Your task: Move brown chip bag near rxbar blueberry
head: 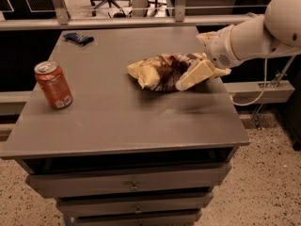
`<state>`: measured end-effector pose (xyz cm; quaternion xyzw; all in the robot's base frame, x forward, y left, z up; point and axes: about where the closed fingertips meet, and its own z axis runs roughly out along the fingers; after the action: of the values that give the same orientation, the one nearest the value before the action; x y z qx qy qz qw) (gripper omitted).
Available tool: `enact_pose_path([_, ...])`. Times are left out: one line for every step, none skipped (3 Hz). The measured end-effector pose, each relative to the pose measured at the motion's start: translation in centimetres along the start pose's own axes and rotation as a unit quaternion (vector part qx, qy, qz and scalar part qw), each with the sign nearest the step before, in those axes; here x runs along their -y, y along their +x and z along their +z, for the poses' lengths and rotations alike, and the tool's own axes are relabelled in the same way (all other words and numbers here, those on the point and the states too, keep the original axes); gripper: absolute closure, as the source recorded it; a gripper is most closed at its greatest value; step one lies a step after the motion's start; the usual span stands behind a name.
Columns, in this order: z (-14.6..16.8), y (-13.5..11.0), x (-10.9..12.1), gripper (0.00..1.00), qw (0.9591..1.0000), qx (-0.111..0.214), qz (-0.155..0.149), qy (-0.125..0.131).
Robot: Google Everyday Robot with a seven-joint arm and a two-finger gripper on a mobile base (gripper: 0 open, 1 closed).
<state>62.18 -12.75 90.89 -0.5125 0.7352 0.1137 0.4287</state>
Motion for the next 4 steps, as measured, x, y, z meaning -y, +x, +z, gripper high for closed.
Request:
enact_pose_path([1.3, 0.2, 0.1, 0.17, 0.9999, 0.003, -0.006, -0.014])
enact_pose_path([2.2, -0.2, 0.1, 0.4, 0.9997, 0.005, -0.011, -0.021])
enact_pose_path([2.7, -0.8, 0.2, 0.63, 0.9997, 0.008, -0.009, -0.021])
enact_pose_path([2.8, -2.2, 0.7, 0.87, 0.9996, 0.025, 0.009, 0.005])
